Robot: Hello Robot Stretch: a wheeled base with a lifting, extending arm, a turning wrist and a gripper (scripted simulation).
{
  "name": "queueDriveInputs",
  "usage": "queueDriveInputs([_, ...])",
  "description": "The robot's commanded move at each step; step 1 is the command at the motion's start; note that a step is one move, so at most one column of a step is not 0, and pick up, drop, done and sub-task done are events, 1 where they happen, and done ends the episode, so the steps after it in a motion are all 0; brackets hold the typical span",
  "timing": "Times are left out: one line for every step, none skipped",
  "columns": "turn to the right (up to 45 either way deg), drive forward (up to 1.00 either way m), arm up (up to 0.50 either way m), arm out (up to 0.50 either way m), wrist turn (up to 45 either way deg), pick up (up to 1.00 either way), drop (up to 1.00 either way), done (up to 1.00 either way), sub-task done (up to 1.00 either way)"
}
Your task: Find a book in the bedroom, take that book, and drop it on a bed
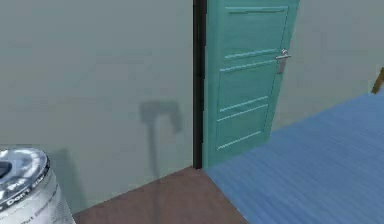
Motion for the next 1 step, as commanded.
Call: queueDriveInputs([24.0, 0.00, 0.00, 0.00, 0.0, 0.00, 0.00, 0.00, 0.00])
